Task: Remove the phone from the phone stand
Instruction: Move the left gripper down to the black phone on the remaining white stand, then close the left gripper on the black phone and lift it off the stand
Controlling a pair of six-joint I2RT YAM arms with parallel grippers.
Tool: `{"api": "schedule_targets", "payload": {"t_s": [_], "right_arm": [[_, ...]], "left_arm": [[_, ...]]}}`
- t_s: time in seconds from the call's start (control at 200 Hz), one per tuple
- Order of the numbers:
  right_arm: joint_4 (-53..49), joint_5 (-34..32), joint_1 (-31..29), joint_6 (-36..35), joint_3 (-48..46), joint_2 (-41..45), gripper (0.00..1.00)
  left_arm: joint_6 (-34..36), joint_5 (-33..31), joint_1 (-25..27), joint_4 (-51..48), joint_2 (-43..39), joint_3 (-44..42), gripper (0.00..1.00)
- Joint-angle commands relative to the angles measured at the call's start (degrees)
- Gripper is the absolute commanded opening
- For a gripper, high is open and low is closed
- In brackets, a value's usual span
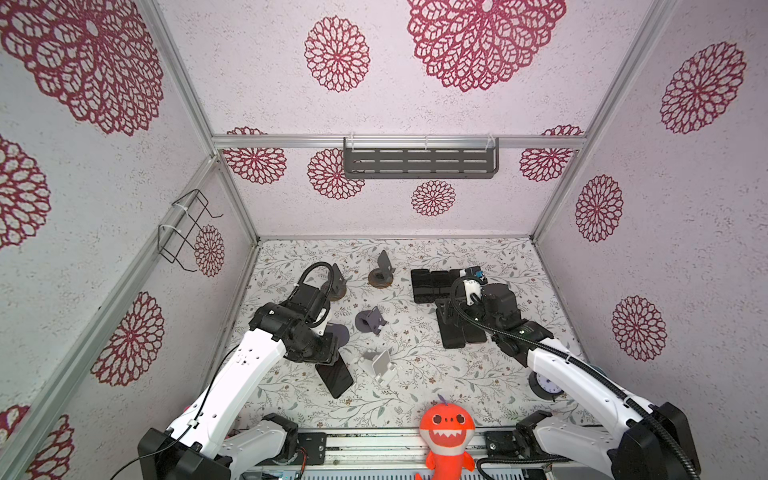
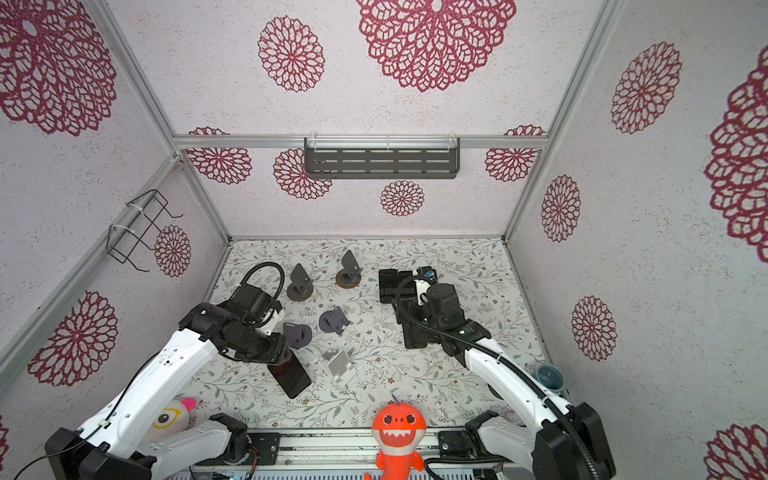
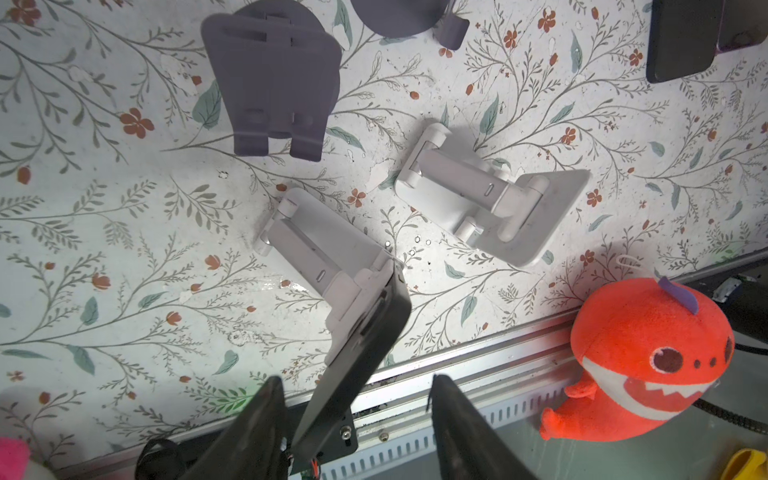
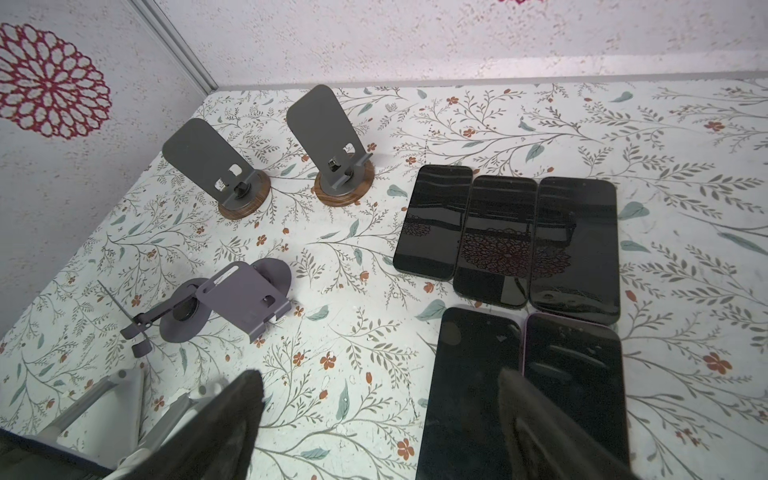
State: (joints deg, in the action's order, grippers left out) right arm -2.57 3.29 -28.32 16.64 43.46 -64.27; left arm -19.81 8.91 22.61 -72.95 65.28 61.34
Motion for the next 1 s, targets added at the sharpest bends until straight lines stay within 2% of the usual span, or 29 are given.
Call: {"api": "schedule_targets", "payload": {"t_s": [0.0, 0.61, 0.996], "right_arm": [[1.2, 0.5, 0.4, 1.1, -0.3, 0.3, 0.91], [0.7, 2.2, 1.1, 0.8, 0.1, -1.3, 0.93], [-0.1, 3.2, 1.0, -0.4, 0.8, -2.8, 0.92]], "left_arm": [[-0.5, 0.8, 0.0, 2.2, 0.4, -0.4, 0.52], [0.8, 1.8, 0.0, 1.7, 2.6, -1.1, 0.23], [1.0, 1.6, -0.4, 1.8, 1.5, -0.7, 0.11]]}}
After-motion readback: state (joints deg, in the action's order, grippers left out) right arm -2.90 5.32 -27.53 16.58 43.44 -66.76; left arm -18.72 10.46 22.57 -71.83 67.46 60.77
